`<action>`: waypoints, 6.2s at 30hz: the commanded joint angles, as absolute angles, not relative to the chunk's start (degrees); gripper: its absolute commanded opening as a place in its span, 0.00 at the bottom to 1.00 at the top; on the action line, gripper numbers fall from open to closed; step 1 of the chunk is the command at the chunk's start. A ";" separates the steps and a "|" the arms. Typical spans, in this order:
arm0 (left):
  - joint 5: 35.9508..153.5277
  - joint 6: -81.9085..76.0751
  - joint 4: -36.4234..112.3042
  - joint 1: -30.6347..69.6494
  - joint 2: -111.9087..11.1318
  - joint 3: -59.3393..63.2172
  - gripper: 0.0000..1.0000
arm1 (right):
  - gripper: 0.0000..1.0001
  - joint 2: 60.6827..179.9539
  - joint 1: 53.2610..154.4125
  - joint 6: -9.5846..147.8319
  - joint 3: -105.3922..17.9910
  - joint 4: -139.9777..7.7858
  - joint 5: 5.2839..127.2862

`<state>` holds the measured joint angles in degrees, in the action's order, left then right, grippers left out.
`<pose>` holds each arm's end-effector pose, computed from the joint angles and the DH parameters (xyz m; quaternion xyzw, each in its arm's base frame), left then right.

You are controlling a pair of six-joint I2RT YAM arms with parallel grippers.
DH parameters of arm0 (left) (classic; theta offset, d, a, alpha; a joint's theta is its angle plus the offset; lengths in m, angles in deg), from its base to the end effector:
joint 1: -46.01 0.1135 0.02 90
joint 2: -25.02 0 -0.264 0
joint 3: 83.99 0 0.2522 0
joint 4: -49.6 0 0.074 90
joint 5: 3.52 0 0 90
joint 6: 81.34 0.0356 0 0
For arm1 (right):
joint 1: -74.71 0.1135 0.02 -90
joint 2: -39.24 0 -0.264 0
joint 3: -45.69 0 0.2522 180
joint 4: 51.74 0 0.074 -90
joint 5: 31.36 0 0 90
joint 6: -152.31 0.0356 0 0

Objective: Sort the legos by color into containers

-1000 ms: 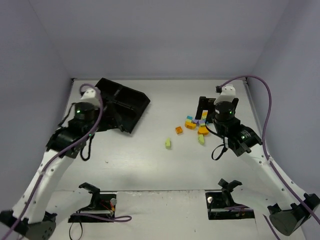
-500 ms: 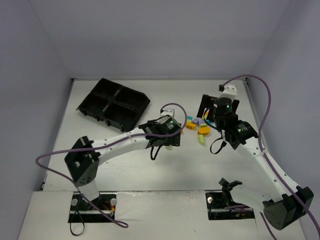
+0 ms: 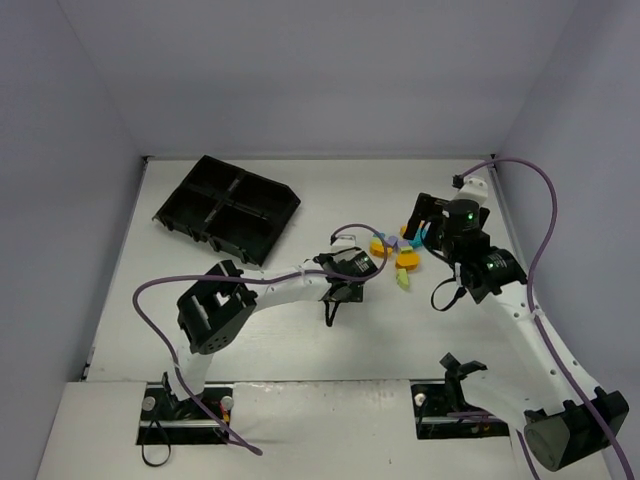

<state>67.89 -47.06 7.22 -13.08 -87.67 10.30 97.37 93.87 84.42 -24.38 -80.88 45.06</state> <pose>0.2223 -0.3491 0.1834 -0.0126 0.9557 -0.1255 0.2658 0.2210 0.0680 0.3578 0.0907 0.7972 0.1186 0.5850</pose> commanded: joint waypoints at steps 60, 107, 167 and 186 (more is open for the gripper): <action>90.86 7.07 11.05 2.94 -80.98 21.78 0.70 | 1.00 93.38 93.78 76.28 -25.46 -81.15 52.31; 81.74 -4.43 14.49 19.71 -84.23 29.61 0.07 | 1.00 93.99 93.78 77.34 -25.81 -84.48 51.70; 91.31 -15.16 0.42 24.56 -44.33 -1.50 0.61 | 0.30 142.59 93.61 97.71 -39.17 -76.57 44.15; 90.78 -14.19 -1.17 24.56 -41.78 -3.87 0.61 | 0.35 148.31 93.25 99.49 -39.70 -75.08 42.56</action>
